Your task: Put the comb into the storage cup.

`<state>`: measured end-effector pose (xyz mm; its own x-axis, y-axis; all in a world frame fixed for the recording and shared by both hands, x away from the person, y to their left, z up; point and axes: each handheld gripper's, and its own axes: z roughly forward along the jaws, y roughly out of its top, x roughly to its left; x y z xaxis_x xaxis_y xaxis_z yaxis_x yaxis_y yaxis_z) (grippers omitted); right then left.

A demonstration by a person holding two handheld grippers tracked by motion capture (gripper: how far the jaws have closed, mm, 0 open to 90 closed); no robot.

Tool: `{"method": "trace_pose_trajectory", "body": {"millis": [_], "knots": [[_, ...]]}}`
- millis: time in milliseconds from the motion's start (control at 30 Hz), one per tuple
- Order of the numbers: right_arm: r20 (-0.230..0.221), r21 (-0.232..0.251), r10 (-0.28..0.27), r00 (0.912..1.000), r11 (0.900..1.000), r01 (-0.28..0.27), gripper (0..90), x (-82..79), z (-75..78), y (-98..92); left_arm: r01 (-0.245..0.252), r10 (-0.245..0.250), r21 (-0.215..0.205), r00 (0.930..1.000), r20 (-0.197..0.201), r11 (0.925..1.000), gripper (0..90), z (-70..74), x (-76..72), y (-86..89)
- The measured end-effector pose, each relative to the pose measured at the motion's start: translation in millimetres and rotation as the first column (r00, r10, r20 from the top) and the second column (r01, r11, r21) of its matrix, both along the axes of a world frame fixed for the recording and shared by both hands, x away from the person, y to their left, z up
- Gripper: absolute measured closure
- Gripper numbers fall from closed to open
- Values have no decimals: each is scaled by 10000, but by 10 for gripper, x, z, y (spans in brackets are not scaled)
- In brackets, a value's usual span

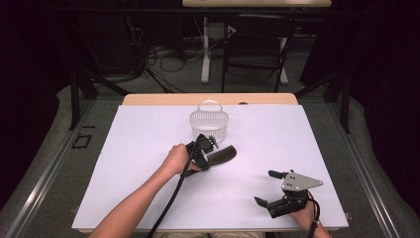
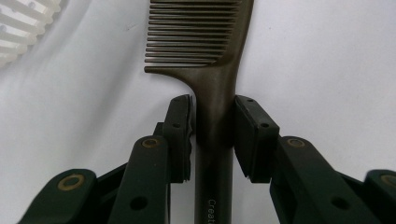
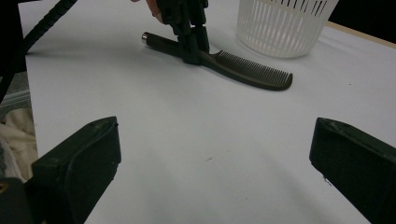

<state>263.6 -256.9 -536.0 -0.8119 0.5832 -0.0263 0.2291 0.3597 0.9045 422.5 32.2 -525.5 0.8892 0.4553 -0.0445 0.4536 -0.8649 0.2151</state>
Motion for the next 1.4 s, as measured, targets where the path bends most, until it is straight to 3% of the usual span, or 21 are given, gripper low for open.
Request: {"method": "trace_pose_trajectory", "body": {"millis": [233, 467, 800, 900, 1033, 1267, 1400], "knots": [[6, -28, 32, 10000, 10000, -32, 18, 1, -2, 0, 198, -202, 328, 9997, 131, 9993, 721, 13, -21, -34], [-24, 41, -43, 10000, 10000, 43, 24, 2, -2, -5, 263, -267, 191, 9995, 177, 9995, 724, 29, -23, -15], [8, 23, -61, 10000, 10000, 61, 24, 2, 1, -10, 149, -99, -770, 9978, 658, 9969, 724, 100, -116, 95], [8, 16, -68, 10000, 10000, 68, 23, 4, 0, -10, 43, 37, -1215, 9978, 657, 9926, 724, 114, -145, 133], [0, 3, -96, 10000, 10000, 96, 24, 5, 0, -11, 17, 103, -1414, 9964, 839, 9900, 724, 131, -174, 171], [9, 2, -100, 9999, 9999, 100, 23, 4, 2, -15, 131, 105, -2123, 9939, 1096, 9771, 724, 169, -232, 234], [25, 15, -102, 9999, 9999, 102, 24, 4, 3, -18, 185, 106, -2321, 9923, 1233, 9725, 724, 182, -271, 258]]}}
